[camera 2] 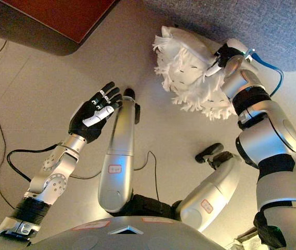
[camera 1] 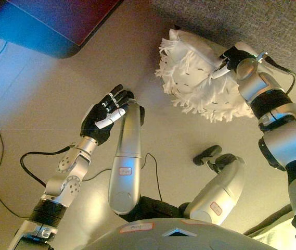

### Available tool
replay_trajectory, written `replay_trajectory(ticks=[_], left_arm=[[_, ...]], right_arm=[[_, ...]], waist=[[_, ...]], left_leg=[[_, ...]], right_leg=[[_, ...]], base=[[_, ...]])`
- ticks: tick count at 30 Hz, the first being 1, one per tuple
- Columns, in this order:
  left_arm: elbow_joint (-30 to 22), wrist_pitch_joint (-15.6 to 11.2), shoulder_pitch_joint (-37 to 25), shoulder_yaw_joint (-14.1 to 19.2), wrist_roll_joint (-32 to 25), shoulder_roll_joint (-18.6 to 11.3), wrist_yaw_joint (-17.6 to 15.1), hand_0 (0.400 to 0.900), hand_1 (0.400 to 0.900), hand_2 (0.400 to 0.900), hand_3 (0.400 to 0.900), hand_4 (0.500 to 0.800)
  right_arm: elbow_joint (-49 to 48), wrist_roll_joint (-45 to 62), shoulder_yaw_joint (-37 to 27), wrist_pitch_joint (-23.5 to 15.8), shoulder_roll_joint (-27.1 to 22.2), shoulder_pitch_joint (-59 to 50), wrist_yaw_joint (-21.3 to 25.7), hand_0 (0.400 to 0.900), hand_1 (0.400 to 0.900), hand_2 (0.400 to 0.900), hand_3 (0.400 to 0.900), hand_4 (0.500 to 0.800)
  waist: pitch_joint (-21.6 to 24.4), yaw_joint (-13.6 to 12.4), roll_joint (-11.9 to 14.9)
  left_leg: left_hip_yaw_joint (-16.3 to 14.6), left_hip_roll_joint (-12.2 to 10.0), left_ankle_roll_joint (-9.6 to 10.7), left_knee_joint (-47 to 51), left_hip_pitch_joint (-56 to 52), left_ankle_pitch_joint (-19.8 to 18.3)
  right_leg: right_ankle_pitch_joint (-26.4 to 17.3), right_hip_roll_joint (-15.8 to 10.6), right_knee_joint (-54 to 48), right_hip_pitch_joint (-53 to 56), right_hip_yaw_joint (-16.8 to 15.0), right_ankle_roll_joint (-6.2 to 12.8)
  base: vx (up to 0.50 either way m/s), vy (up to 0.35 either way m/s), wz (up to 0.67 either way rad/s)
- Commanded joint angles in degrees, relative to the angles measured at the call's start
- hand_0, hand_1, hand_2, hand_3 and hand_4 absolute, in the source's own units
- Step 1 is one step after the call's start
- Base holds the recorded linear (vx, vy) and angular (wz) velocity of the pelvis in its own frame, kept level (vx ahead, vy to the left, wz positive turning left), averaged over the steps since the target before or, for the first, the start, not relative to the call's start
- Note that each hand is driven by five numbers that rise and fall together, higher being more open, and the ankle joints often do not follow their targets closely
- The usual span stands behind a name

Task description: Pick up the pillow and put it on the sofa.

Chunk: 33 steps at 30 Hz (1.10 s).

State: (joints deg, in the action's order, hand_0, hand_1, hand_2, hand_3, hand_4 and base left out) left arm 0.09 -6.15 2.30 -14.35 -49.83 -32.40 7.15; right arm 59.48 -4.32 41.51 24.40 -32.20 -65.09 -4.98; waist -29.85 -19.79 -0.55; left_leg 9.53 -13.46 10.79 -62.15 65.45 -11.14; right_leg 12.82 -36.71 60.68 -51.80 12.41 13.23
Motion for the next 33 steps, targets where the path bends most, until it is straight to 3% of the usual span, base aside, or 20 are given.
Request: replay_trajectory(ticks=[1, 15, 20, 28, 33], left_arm=[[-4.9, -2.8, -1.3, -1.7, -1.3, 0.8, 2.0, 0.9, 0.9, 0.9, 0.9, 0.8], [-5.3, -3.1, -1.3, -2.1, -1.8, 1.3, 1.0, 0.9, 0.9, 0.9, 0.9, 0.8], [-5.4, -4.0, -1.0, -1.9, -1.1, 1.3, -0.1, 0.9, 0.9, 0.9, 0.9, 0.8], [-5.4, -8.5, 1.9, 2.4, 1.6, 0.8, -6.1, 0.9, 0.9, 0.9, 0.9, 0.8], [-5.7, -9.5, 2.3, 3.9, 3.3, 0.9, -8.2, 0.9, 0.9, 0.9, 0.9, 0.8]], right_arm=[[0.9, 4.6, -6.4, -0.7, -0.4, -1.3, 2.0, 0.4, 0.4, 0.4, 0.4, 0.5], [0.4, 8.9, -8.6, -1.9, -0.1, -1.0, 4.9, 0.4, 0.4, 0.4, 0.4, 0.5], [-1.5, 13.5, -10.0, -5.6, -0.2, -0.3, 5.8, 0.4, 0.4, 0.4, 0.4, 0.5], [-15.6, 17.1, -13.8, -11.2, -2.3, 5.5, 9.7, 0.4, 0.4, 0.4, 0.4, 0.5], [-25.7, 17.5, -17.7, -14.2, -3.6, 10.8, 11.4, 0.4, 0.4, 0.4, 0.4, 0.5]], waist=[[0.1, -2.3, -2.9], [0.1, -2.3, -3.2], [0.1, -2.1, -3.2], [0.1, -0.7, -1.3], [0.1, 1.1, 0.5]], left_leg=[[0.8, -1.6, -6.7, -8.0, -1.6, -7.8], [0.5, -2.1, -6.8, -8.2, -0.9, -7.9], [0.2, -2.1, -6.9, -7.5, -1.1, -7.8], [-1.9, -3.6, -6.1, -0.7, -5.9, -5.4], [-4.3, -4.6, -5.5, 7.7, -12.3, -2.5]], right_leg=[[-3.7, 1.7, 1.4, -7.0, 0.5, -5.6], [-3.5, 1.4, 1.4, -6.9, 0.9, -5.96], [-3.4, 1.5, 1.1, -6.5, 1.3, -6.04], [-5.5, 3.3, -4.8, -0.8, 4.0, -5.51], [-8.3, 5.2, -13.3, 6.1, 6.1, -4.8]], base=[[0.0, 0.0, 0.0], [0.0, 0.0, 0.0], [0.0, 0.0, 0.0], [-0.01, -0.049, -0.08], [0.0, -0.04, -0.16]])
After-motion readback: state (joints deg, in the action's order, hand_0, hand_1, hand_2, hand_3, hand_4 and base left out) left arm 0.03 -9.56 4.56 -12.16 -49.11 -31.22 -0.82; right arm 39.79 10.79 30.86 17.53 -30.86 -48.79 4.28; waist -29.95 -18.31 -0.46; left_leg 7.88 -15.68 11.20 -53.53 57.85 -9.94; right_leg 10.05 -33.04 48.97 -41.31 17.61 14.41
